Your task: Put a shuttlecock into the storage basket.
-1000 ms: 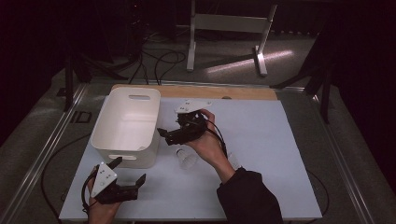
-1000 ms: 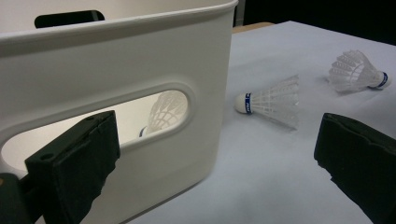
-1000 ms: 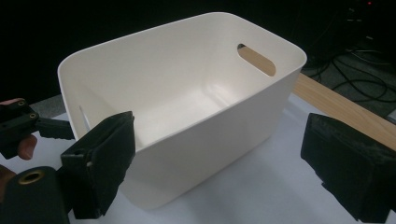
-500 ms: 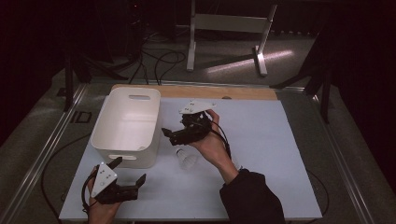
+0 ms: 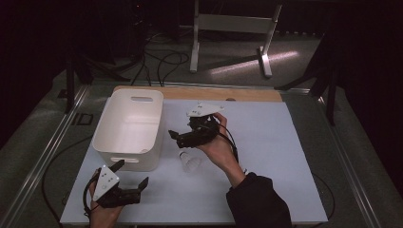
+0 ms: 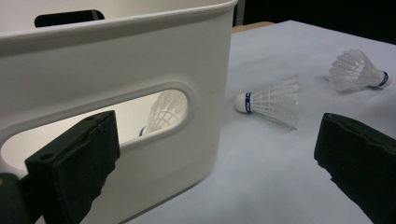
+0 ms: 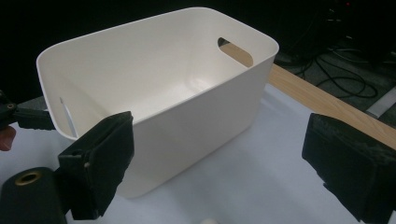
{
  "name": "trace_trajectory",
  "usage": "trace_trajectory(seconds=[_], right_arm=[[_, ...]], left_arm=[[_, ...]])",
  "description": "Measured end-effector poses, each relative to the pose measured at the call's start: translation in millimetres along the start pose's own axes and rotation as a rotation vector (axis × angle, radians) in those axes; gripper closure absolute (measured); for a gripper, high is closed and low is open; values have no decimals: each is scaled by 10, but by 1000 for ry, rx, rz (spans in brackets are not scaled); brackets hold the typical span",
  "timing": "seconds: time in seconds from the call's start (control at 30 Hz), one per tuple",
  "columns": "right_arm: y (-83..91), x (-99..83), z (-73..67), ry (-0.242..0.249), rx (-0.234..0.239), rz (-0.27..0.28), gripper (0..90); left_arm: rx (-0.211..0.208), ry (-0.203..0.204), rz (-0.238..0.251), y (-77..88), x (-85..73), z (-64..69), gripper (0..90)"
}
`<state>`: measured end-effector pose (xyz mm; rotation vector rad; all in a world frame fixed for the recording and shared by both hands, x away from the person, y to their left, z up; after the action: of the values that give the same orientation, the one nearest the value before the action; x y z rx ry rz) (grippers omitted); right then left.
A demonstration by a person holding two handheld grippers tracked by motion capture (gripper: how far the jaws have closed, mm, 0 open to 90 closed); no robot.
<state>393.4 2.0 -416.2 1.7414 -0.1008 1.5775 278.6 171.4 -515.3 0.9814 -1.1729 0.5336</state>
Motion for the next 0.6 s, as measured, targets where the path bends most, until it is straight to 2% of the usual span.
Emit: trace_trajectory(seconds=[0.6], right_arm=[[64, -88, 91, -18, -19, 0, 90]], left_arm=[[0, 1, 0, -4, -1, 3, 6]])
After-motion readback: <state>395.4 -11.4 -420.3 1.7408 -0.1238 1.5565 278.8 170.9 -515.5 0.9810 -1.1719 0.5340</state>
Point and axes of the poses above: each handheld gripper's, and its own axes: y roughly backward along the jaws, x roughly out of its top, z roughly to its right, the point moved 9 cm from there along -y, roughly forward along the jaws, and after that the axes turned 5 degrees about y, right-handed, at the moved point
